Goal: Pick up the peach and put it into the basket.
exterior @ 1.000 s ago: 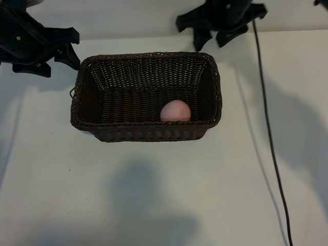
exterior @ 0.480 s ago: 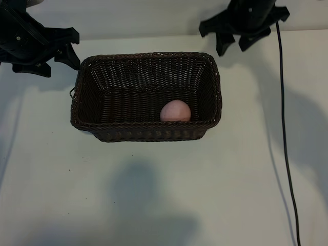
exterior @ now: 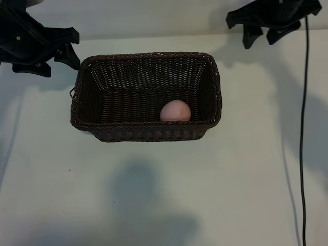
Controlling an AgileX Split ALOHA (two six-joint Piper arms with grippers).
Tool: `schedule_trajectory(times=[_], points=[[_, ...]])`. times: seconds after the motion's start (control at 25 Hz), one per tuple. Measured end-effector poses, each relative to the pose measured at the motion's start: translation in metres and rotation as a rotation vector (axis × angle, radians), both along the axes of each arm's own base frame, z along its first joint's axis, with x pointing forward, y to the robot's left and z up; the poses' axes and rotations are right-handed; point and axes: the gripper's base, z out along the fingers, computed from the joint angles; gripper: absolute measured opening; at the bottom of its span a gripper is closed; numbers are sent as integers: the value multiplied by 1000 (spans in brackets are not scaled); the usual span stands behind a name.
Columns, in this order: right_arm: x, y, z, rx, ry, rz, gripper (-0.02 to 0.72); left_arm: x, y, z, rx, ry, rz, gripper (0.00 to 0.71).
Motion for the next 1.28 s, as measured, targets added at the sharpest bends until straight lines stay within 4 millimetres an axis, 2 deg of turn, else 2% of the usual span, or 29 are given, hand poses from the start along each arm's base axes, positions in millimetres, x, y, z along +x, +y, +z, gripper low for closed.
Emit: schedule_trajectory(times=[0.28,1.28], points=[[-6,-3,-15,-20,57,7,498,0,0,0,0,0,1,588],[-6,-3,-15,-19,56,7,498,0,0,0,0,0,1,588]])
